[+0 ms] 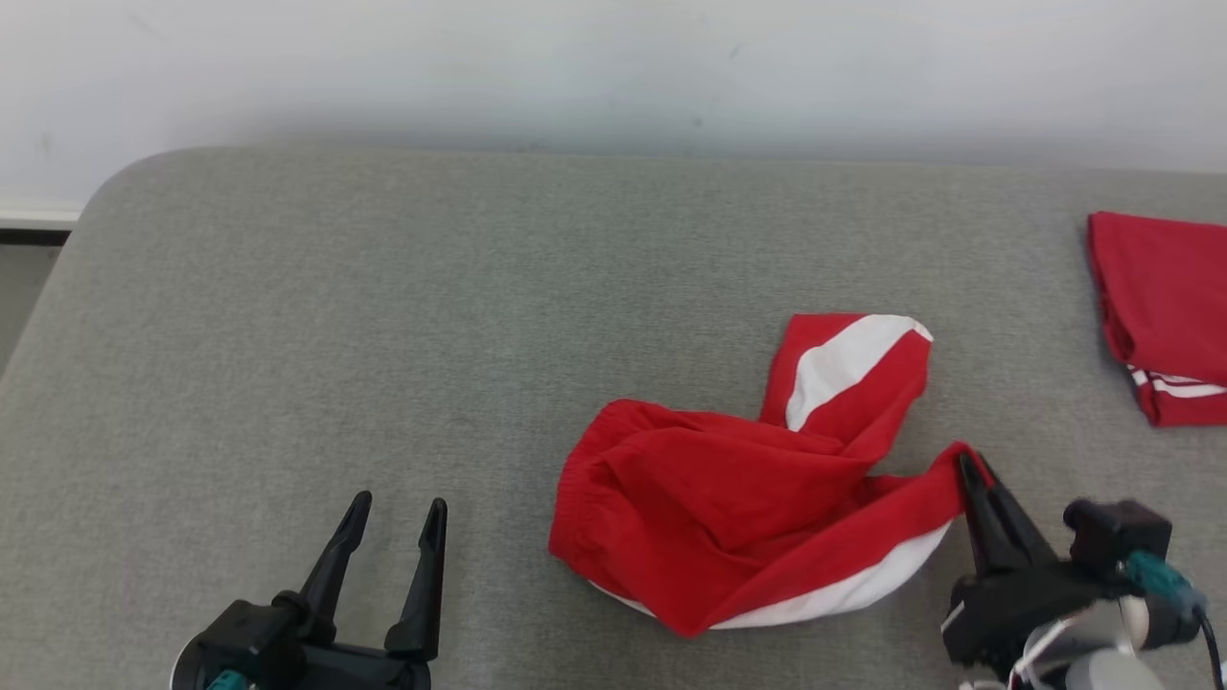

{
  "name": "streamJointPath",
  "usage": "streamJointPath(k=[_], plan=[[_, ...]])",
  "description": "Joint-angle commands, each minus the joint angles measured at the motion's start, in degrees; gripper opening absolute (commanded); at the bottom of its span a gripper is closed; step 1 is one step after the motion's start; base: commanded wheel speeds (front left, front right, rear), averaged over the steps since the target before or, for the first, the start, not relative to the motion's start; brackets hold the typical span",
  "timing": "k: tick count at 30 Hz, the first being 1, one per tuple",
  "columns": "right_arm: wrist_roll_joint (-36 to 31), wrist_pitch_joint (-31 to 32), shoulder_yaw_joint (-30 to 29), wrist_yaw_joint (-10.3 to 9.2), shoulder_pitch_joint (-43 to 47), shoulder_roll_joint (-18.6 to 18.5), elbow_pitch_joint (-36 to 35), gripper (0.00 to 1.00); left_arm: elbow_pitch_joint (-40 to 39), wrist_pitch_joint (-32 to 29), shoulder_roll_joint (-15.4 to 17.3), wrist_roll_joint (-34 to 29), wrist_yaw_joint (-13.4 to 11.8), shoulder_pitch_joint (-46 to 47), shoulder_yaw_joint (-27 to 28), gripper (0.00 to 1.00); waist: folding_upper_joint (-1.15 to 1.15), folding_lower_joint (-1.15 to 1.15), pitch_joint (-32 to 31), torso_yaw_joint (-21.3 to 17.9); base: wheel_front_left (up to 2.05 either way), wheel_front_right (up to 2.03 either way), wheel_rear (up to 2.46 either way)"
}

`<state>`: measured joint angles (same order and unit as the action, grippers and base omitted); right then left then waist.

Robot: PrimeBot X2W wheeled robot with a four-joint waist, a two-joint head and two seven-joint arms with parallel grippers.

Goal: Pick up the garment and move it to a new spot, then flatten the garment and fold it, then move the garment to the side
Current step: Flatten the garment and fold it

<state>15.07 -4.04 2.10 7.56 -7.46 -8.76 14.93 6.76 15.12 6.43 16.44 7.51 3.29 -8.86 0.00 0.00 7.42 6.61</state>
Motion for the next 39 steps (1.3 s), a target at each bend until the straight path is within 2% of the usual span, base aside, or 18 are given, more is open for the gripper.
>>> streamJointPath(k=[1, 6, 7, 9, 15, 21, 29, 30, 39], plan=[[0.3, -0.4, -0.4, -0.17, -2.3, -0.3, 2.1, 0.00, 0.2, 0.0, -0.1, 0.2, -0.1, 0.8, -0.2, 1.00, 0.00, 0.00, 0.9, 1.9, 0.00, 0.00, 0.00], [1.1, -2.4, -1.1, -0.17, -10.9, 0.7, 13.0, 0.00, 0.4, 0.0, -0.3, 0.6, -0.1, 1.5, -0.3, 1.00, 0.00, 0.00, 1.9, 3.6, 0.00, 0.00, 0.00], [0.9, -3.1, -1.0, -0.17, -12.3, 0.8, 15.3, 0.12, 0.4, 0.0, -0.4, 0.6, -0.1, 1.7, -0.4, 1.00, 0.00, 0.00, 1.9, 3.7, 0.00, 0.00, 0.00], [0.4, -4.9, -0.2, -0.16, -14.8, 1.1, 19.2, 1.00, 0.5, 0.0, -0.4, 0.6, -0.1, 1.7, -0.5, 1.00, 0.00, 0.00, 1.9, 3.9, 0.00, 0.00, 0.00], [1.4, -9.8, 2.8, -0.17, -17.1, 1.3, 25.0, 1.00, 0.6, 0.0, -0.5, 0.1, -0.1, 0.4, 0.3, 1.00, 0.00, 0.00, 0.6, 2.3, 0.00, 0.00, 0.00], [2.5, -11.1, 3.4, -0.17, -14.3, 0.5, 22.3, 1.00, 0.5, 0.0, -0.2, -0.3, -0.1, -0.4, 1.0, 1.00, 0.00, 0.00, -1.1, 0.1, 0.00, 0.00, 0.00], [0.7, -11.2, 0.2, -0.17, -2.8, 0.4, 5.7, 1.00, -0.1, 0.0, -0.1, -1.0, -0.1, -2.4, 2.6, 1.00, 0.00, 0.00, -3.8, -3.1, 0.00, 0.00, 0.00], [0.3, -11.2, -0.6, -0.17, 0.2, 0.7, 1.9, 1.00, -0.2, 0.0, -0.1, -1.1, -0.1, -3.0, 3.0, 1.00, 0.00, 0.00, -4.3, -3.6, 0.00, 0.00, 0.00], [-2.5, -11.2, -2.6, -0.17, 11.4, 3.1, -12.8, 1.00, -0.7, 0.0, 0.4, -1.6, -0.1, -4.9, 3.6, 1.00, 0.00, 0.00, -5.8, -4.6, 0.00, 0.00, 0.00]])
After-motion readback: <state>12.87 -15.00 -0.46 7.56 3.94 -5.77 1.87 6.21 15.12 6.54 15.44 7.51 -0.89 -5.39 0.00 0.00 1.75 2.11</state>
